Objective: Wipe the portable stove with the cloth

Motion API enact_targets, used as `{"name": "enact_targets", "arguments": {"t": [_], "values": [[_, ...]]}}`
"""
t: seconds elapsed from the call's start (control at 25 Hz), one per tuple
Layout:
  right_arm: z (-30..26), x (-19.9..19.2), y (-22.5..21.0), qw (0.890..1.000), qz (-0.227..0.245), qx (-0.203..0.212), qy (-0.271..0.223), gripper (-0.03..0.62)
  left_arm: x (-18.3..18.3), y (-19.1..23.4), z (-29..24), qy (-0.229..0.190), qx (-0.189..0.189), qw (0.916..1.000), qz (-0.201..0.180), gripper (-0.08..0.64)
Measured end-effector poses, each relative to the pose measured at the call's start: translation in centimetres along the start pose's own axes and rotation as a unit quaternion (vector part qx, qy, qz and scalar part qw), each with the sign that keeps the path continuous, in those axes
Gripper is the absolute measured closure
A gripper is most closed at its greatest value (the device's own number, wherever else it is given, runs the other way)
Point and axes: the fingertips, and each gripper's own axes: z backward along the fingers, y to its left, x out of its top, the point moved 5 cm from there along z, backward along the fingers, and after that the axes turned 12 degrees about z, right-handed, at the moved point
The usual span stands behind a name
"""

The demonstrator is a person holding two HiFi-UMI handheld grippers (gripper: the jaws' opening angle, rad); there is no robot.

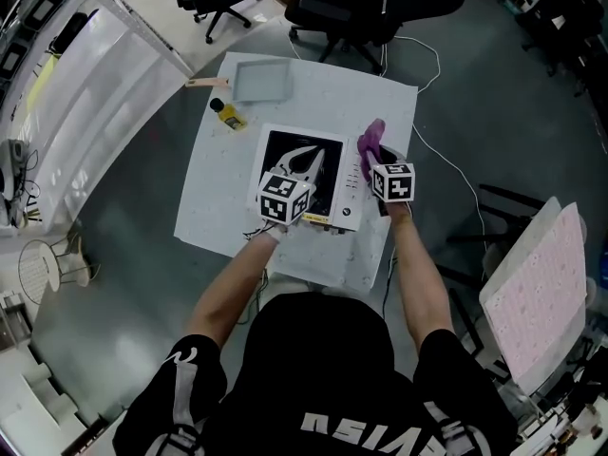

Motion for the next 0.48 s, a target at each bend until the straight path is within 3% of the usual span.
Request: {"name": "enact_targets", "arguments": {"t": [0.48], "values": [[-1.9, 0.4, 1.1, 1.0, 0.004, 0.015, 0.005, 0.515, -0.4, 1.1, 0.1, -0.002, 0.013, 0.9999, 0.01, 0.551]]}}
